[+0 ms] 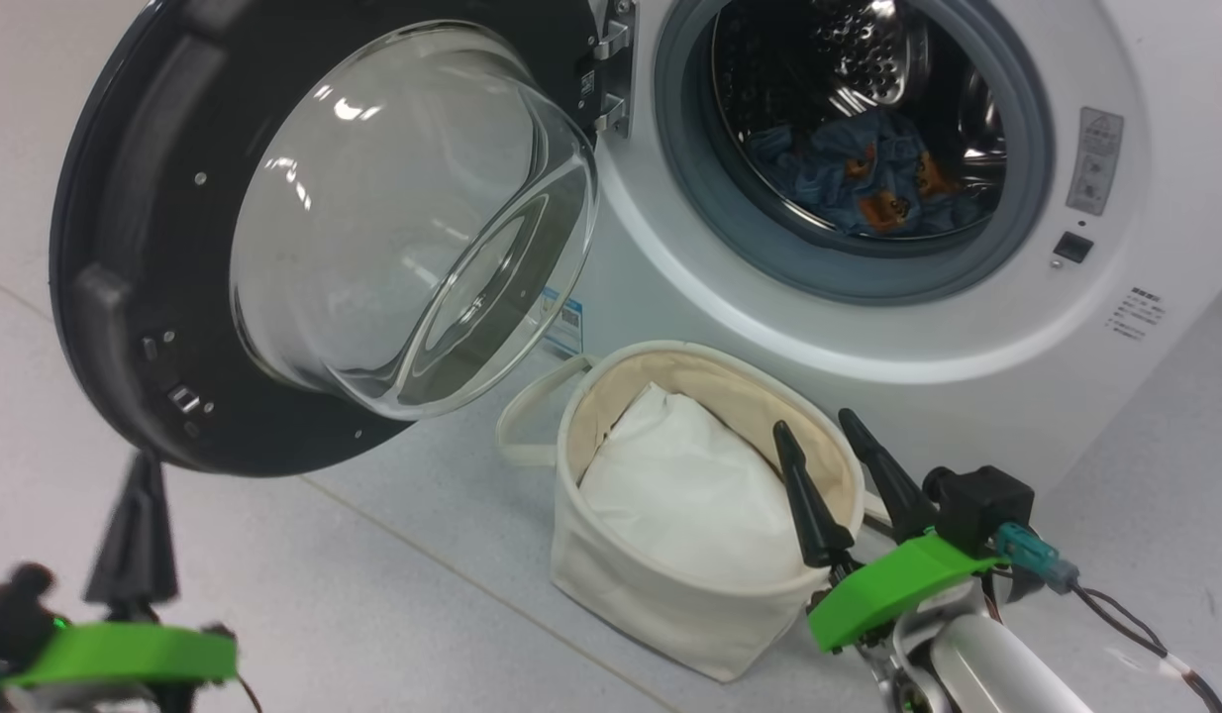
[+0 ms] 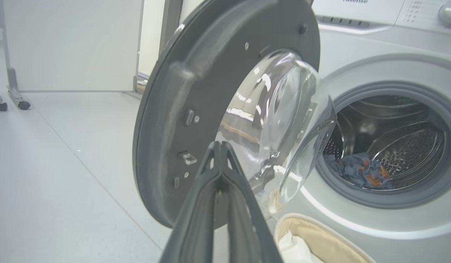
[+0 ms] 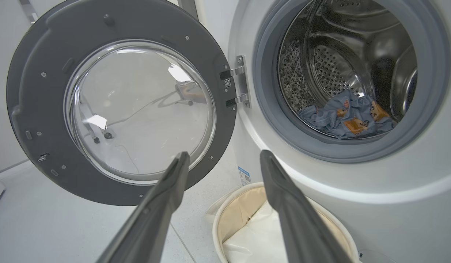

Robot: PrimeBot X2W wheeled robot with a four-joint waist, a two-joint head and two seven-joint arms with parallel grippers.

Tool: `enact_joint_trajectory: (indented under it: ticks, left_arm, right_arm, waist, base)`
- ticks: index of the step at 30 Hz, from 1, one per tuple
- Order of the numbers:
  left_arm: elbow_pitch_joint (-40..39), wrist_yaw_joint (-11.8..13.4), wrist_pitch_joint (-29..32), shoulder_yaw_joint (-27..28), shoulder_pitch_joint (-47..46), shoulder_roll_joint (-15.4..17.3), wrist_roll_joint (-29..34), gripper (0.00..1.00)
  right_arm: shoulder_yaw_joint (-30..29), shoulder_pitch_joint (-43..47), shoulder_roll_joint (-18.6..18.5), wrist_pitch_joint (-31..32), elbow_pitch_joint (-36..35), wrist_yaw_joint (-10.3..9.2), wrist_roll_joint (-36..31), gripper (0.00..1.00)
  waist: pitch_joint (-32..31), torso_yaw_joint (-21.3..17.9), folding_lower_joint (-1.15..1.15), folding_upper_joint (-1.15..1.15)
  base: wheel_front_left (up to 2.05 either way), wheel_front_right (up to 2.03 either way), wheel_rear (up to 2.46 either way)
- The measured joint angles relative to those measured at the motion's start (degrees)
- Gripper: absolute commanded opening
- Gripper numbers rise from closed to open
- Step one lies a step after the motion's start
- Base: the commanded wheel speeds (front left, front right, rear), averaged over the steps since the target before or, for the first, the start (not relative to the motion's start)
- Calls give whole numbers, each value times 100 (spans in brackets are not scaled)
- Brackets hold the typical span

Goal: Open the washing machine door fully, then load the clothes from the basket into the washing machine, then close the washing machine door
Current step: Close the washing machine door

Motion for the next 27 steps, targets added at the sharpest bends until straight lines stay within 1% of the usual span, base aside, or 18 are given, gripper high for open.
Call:
enact_joint_trajectory:
  ticks: [2,4,6,8,10,11,14,18,19,20,21,24,26,27]
  left_arm:
    - [-374,0,0,-37,-34,121,-409,0]
    - [-613,1,18,91,-178,210,-1183,0]
    - [-688,1,271,342,-432,363,-1892,0]
    - [-626,2,638,642,-767,563,-2442,0]
    - [-301,57,1074,927,-1173,706,-2938,0]
    - [191,234,1439,1126,-1591,817,-3295,0]
    - [1039,410,1880,1338,-2126,958,-3750,0]
    - [2161,495,2507,1477,-2658,1131,-4201,0]
    - [2398,493,2617,1523,-2775,1167,-4308,0]
    - [2863,455,2853,1733,-3011,1262,-4636,0]
    - [3033,409,2920,1807,-3105,1339,-4740,0]
    - [3426,271,3100,1969,-3364,1526,-4999,0]
    - [3618,182,3228,1989,-3515,1549,-5102,0]
    - [3618,182,3228,1989,-3515,1549,-5102,0]
  right_arm:
    - [-3,13,-1,0,-1,0,0,100]
    - [-18,48,-9,0,-2,0,0,100]
    - [-23,134,-14,1,-5,0,1,100]
    - [-42,223,-22,0,-9,0,0,100]
    - [-62,269,-38,0,-11,0,0,100]
    - [-92,273,-48,0,-24,0,0,100]
    - [-142,311,-63,0,-62,0,0,100]
    - [-221,500,-97,0,-98,0,-26,100]
    - [-247,542,-107,0,-112,0,-62,100]
    - [-293,580,-118,1,-118,0,-77,100]
    - [-313,580,-119,1,-118,0,-110,100]
    - [-334,574,-136,0,-129,0,-162,100]
    - [-343,569,-165,1,-126,0,-168,100]
    - [-343,569,-165,1,-126,0,-168,100]
  waist:
    - [-37,-23,0,0]
    - [-75,-46,0,0]
    - [-108,-75,0,0]
    - [-136,-110,0,0]
    - [-156,-145,0,0]
    - [-175,-183,0,0]
    - [-203,-243,0,0]
    - [-212,-330,0,0]
    - [-199,-351,0,0]
    - [-167,-418,0,0]
    - [-144,-458,0,0]
    - [-37,-565,0,0]
    - [31,-616,1,0]
    - [31,-616,1,0]
  base:
    - [0,0,0]
    - [0,0,0]
    - [0,0,0]
    - [0,0,0]
    - [0,0,0]
    - [0,0,0]
    - [0,0,0]
    - [0,0,0]
    - [0,0,0]
    - [0,0,0]
    - [0,0,0]
    - [0,0,0]
    - [0,0,0]
    - [0,0,0]
